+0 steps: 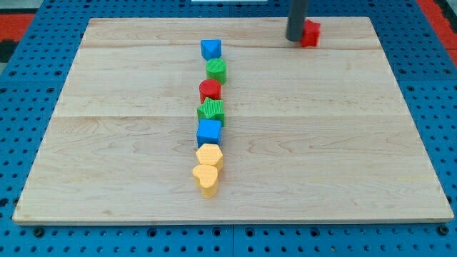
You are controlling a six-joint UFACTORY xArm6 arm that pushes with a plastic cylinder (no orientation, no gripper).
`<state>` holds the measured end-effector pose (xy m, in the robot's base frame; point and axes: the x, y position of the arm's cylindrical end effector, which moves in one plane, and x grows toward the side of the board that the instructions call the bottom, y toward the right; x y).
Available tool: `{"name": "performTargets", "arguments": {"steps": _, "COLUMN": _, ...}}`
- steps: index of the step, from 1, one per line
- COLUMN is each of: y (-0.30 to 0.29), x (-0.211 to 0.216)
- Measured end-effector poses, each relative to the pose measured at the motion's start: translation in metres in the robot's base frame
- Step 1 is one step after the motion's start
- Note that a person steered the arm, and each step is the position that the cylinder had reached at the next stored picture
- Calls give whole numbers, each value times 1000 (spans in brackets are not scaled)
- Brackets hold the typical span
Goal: Push the blue triangle to the bottom of the red star
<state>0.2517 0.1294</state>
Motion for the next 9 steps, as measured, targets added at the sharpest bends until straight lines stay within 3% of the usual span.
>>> {"name": "performTargets", "arguments": {"steps": 2, "y": -162, "x": -38}}
{"name": "performTargets", "arguments": {"steps": 3, "y": -236, "x": -23}}
{"name": "performTargets", "arguments": {"steps": 4, "y": -223, "x": 56}}
{"name": "performTargets", "arguments": {"steps": 5, "y": -175, "x": 57}}
{"name": "performTargets", "arguments": {"steps": 7, "y": -215, "x": 22}}
{"name": "performTargets", "arguments": {"steps": 9, "y": -92, "x": 46}}
